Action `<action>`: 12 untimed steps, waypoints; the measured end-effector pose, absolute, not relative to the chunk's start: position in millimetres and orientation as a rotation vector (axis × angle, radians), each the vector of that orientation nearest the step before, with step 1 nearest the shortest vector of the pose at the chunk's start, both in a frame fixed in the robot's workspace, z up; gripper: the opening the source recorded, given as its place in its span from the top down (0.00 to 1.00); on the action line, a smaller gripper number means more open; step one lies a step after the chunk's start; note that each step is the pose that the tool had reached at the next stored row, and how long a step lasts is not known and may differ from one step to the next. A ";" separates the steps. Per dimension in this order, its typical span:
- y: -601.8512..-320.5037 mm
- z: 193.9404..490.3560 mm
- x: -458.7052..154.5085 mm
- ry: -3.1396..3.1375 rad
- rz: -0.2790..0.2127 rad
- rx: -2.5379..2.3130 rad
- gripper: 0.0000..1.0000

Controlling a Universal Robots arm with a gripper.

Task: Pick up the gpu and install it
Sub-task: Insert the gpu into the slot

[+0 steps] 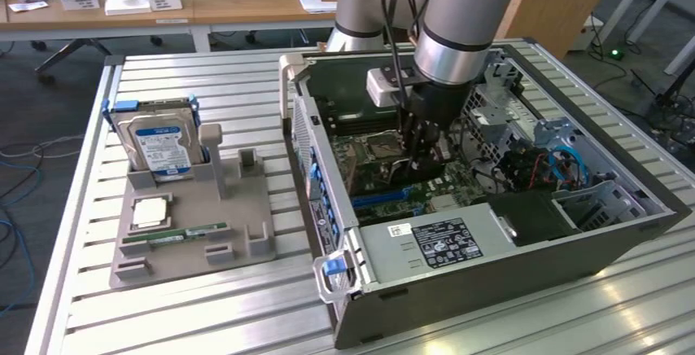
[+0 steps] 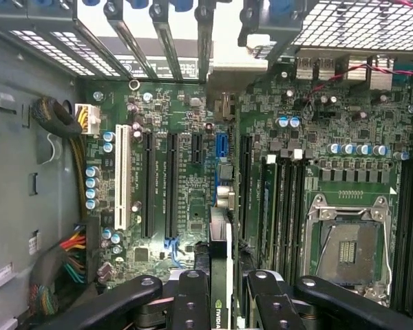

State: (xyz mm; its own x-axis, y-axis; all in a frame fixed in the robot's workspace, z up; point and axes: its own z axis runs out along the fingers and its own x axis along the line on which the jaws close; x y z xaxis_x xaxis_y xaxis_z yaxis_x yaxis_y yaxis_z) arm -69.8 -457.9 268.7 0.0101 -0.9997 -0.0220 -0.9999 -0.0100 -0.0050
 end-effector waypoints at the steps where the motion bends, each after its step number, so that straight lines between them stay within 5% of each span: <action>1: -458.3 268.6 -70.2 2.197 0.019 -2.219 0.74; 12: -458.6 265.3 -82.4 2.197 0.019 -2.219 0.74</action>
State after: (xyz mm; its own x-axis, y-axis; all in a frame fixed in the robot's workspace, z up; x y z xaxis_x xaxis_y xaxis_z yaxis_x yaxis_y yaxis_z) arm -82.4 -458.6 265.3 0.0101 -0.9997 -0.0220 -0.9999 -0.0100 -0.0050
